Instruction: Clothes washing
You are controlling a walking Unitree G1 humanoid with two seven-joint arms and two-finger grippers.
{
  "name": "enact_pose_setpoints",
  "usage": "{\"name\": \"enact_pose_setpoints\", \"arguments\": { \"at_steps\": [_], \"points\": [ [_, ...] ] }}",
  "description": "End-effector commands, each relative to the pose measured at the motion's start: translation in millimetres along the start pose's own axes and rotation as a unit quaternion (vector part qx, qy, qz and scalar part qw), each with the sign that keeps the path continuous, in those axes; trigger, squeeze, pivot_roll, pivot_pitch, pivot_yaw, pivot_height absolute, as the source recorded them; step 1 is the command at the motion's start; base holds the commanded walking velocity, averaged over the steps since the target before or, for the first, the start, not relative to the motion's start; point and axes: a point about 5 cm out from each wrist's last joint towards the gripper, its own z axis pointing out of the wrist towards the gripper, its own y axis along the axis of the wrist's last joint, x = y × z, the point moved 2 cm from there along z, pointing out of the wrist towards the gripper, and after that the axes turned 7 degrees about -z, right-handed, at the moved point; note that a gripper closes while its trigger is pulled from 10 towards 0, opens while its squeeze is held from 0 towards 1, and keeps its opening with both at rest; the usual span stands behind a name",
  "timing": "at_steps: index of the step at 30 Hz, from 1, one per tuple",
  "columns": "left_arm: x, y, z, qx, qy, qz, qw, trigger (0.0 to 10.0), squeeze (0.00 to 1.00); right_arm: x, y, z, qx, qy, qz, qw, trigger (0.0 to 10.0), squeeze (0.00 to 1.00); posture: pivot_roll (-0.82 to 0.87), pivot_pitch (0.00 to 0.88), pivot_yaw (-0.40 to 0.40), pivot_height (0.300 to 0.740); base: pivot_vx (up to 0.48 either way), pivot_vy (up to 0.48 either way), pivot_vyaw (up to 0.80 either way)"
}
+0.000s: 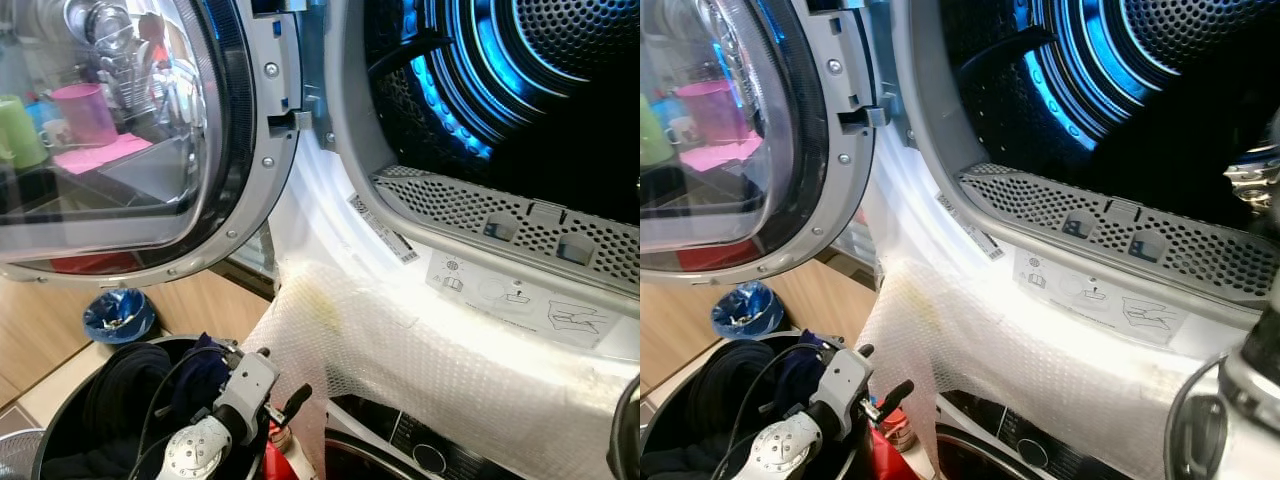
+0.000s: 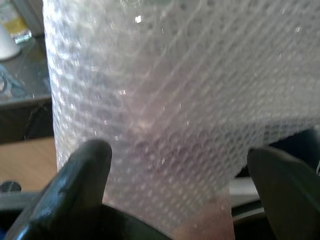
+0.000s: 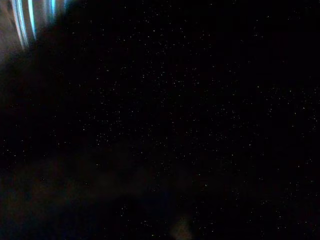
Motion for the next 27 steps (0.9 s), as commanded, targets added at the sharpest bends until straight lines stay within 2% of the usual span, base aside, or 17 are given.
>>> {"name": "enact_pose_setpoints", "arguments": {
  "at_steps": [1,3,8,9,10,11,12,15,19,20,21,22,23,24,25,26,27],
  "points": [
    [1.4,-8.6,-3.3,0.023,-0.001,-0.001,1.000,10.0,0.00,3.7,-0.3,-1.8,0.006,0.021,-0.003,1.000,10.0,0.00,-0.03,0.051,0.053,0.740,0.000,0.000,0.00],
    [2.4,-8.7,-3.5,0.024,0.000,-0.001,1.000,10.0,0.00,25.8,1.8,4.3,0.008,0.090,0.013,0.996,10.0,0.00,-0.03,0.050,0.053,0.740,0.000,0.000,0.00],
    [0.6,-8.5,-2.1,0.024,-0.003,-0.002,1.000,10.0,0.00,23.7,26.7,40.6,-0.032,0.042,0.008,0.999,10.0,0.00,-0.04,0.050,0.061,0.740,0.000,0.000,0.00],
    [-0.2,-8.4,-1.5,0.024,-0.005,-0.002,1.000,10.0,0.00,12.0,33.4,49.0,-0.042,-0.006,0.004,0.999,10.0,1.00,-0.04,0.050,0.061,0.740,0.000,0.000,0.00],
    [-0.8,-8.4,-1.2,0.024,-0.006,-0.002,1.000,10.0,0.00,1.7,38.3,54.9,-0.047,-0.046,-0.017,0.998,10.0,1.00,-0.04,0.048,0.061,0.740,0.000,0.000,0.00],
    [-1.4,-8.5,-1.0,0.024,-0.007,-0.002,1.000,10.0,0.00,-12.4,41.1,59.9,-0.043,-0.094,0.009,0.995,10.0,1.00,-0.04,0.049,0.058,0.740,0.000,0.000,0.00],
    [-1.3,-8.6,-1.0,0.024,-0.007,-0.002,1.000,10.0,0.00,-14.2,38.3,60.6,-0.034,-0.098,0.016,0.994,10.0,1.00,-0.04,0.049,0.058,0.740,0.000,0.000,0.00],
    [-1.6,-9.4,-2.3,0.026,-0.006,-0.002,1.000,10.0,0.00,-10.1,30.5,60.5,-0.028,-0.090,-0.009,0.995,10.0,1.00,-0.03,0.057,0.052,0.740,0.000,0.000,0.00],
    [-2.0,-10.6,-3.6,0.028,-0.007,-0.003,1.000,10.0,0.00,-2.7,19.4,62.2,-0.015,-0.075,-0.015,0.997,10.0,1.00,-0.03,0.062,0.054,0.740,0.000,0.000,0.00],
    [-3.0,-12.2,-5.1,0.032,-0.011,-0.004,0.999,10.0,0.00,19.4,-11.1,62.5,0.044,-0.007,-0.017,0.999,10.0,0.18,-0.03,0.061,0.054,0.740,0.000,0.000,0.00],
    [-3.2,-12.6,-5.4,0.033,-0.012,-0.004,0.999,10.0,0.00,28.1,-20.8,61.5,0.064,0.020,-0.010,0.998,10.0,0.18,-0.03,0.061,0.054,0.740,0.000,0.000,0.00],
    [-3.2,-12.6,-5.4,0.033,-0.012,-0.004,0.999,10.0,0.00,28.1,-20.8,61.5,0.064,0.020,-0.010,0.998,10.0,0.18,-0.03,0.061,0.054,0.740,0.000,0.000,0.00],
    [-1.9,-12.3,-4.5,0.034,-0.013,-0.004,0.999,10.0,0.00,28.9,-15.6,62.6,0.043,0.013,-0.035,0.998,10.0,0.00,-0.03,0.061,0.060,0.740,0.000,0.000,0.00],
    [-1.7,-12.2,-4.1,0.034,-0.013,-0.003,0.999,10.0,0.00,23.7,-2.0,64.0,0.004,-0.009,-0.046,0.999,10.0,0.00,-0.03,0.059,0.059,0.740,0.000,0.000,0.00],
    [-1.3,-11.3,-3.3,0.033,-0.013,-0.002,0.999,10.0,0.00,11.9,36.5,61.8,-0.090,-0.056,-0.045,0.993,10.0,0.00,-0.02,0.058,0.058,0.740,0.000,0.000,0.00],
    [-0.3,-10.0,-2.5,0.030,-0.012,-0.002,0.999,10.0,0.00,-5.9,90.1,46.2,-0.227,-0.130,-0.031,0.965,10.0,0.00,-0.02,0.058,0.058,0.740,0.000,0.000,0.00],
    [-0.1,-9.6,-2.4,0.029,-0.011,-0.002,1.000,10.0,0.00,-8.0,101.9,39.8,-0.259,-0.141,-0.030,0.955,10.0,0.00,-0.02,0.055,0.055,0.740,0.000,0.000,0.00]
  ]
}}
